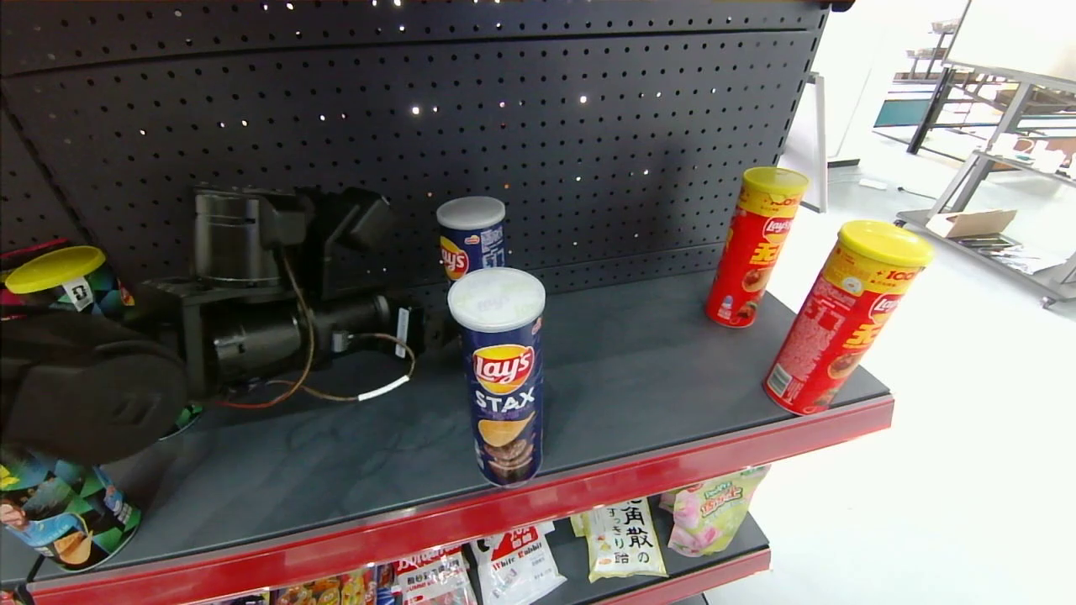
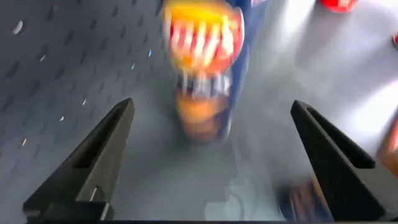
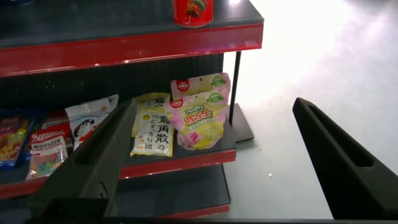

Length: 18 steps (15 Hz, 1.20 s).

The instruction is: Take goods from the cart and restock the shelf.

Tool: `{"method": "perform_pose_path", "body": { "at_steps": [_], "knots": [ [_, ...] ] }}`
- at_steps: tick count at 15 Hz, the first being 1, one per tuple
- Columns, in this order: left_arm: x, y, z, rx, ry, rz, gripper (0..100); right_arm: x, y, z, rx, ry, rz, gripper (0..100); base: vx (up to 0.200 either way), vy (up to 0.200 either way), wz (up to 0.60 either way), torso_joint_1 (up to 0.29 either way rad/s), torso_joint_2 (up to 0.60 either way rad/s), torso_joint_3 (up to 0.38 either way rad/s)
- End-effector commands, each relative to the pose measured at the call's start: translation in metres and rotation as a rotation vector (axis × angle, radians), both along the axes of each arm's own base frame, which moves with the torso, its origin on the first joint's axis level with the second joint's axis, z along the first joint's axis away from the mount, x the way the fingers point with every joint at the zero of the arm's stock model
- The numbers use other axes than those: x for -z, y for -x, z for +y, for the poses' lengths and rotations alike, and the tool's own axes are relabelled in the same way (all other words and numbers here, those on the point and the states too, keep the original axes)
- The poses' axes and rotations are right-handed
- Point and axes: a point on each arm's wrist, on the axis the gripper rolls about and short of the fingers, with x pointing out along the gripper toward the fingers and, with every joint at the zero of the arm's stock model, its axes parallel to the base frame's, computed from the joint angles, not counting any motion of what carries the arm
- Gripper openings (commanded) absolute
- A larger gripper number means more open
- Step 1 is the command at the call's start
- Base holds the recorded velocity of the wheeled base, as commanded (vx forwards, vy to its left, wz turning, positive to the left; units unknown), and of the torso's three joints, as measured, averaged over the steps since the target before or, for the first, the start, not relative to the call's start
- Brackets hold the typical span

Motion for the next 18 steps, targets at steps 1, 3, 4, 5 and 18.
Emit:
{"method": "perform_pose_path", "body": {
  "at_steps": [1, 3, 4, 5, 18],
  "knots": [
    [-0.015, 0.073, 0.033, -0.003, 0.013, -0.026, 100, 0.0, 0.0, 0.0, 0.0, 0.0, 0.002, 100, 0.0, 0.0, 0.0, 0.0, 0.0, 0.0],
    [-0.023, 0.123, 0.055, -0.001, 0.031, -0.065, 100, 0.0, 0.0, 0.0, 0.0, 0.0, 0.002, 100, 0.0, 0.0, 0.0, 0.0, 0.0, 0.0],
    [-0.025, 0.154, 0.068, -0.001, 0.048, -0.101, 100, 0.0, 0.0, 0.0, 0.0, 0.0, 0.002, 100, 0.0, 0.0, 0.0, 0.0, 0.0, 0.0],
    [-0.026, 0.17, 0.075, -0.002, 0.061, -0.132, 100, 0.0, 0.0, 0.0, 0.0, 0.0, 0.002, 100, 0.0, 0.0, 0.0, 0.0, 0.0, 0.0],
    [0.015, 0.311, 0.141, -0.272, -0.086, -0.332, 100, 0.0, 0.0, 0.0, -0.001, 0.002, 0.002, 100, 0.0, 0.0, 0.0, 0.0, 0.0, 0.0]
  ]
}}
